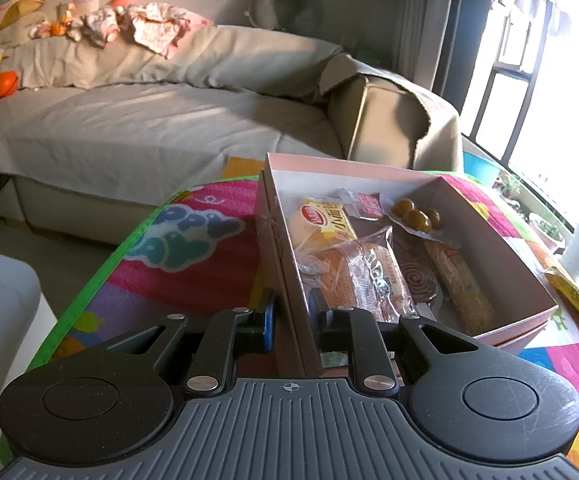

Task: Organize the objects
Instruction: 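Carry the clear packet into the pink box and release it with the right tool, then move the right tool to the yellow cheese stick and grasp it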

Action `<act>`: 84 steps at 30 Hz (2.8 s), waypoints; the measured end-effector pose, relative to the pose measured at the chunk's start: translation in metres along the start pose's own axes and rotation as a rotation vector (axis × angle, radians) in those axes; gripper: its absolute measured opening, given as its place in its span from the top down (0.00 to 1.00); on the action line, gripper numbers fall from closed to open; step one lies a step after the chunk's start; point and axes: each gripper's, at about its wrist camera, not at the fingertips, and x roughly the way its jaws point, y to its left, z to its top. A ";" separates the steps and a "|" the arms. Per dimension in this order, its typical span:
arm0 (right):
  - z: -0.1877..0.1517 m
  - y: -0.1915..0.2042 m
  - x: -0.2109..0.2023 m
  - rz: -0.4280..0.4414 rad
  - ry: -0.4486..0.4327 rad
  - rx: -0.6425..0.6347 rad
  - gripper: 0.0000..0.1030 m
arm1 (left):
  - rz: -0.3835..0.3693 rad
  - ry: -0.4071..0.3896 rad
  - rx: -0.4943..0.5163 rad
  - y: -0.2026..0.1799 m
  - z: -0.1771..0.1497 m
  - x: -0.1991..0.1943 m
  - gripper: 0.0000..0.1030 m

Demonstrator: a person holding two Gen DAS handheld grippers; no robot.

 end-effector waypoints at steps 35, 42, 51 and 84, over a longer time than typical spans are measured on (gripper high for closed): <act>0.086 0.048 0.097 0.134 -0.079 0.015 0.35 | -0.004 -0.002 0.000 -0.002 0.000 0.001 0.80; 0.031 0.012 0.088 0.021 0.007 0.002 0.27 | -0.002 -0.001 0.002 -0.002 0.001 0.001 0.80; -0.044 -0.059 0.082 -0.166 0.149 0.115 0.18 | 0.014 0.015 0.020 -0.004 0.003 0.001 0.81; -0.070 -0.092 0.104 -0.106 0.276 0.264 0.77 | 0.019 0.013 0.046 -0.005 0.006 0.002 0.82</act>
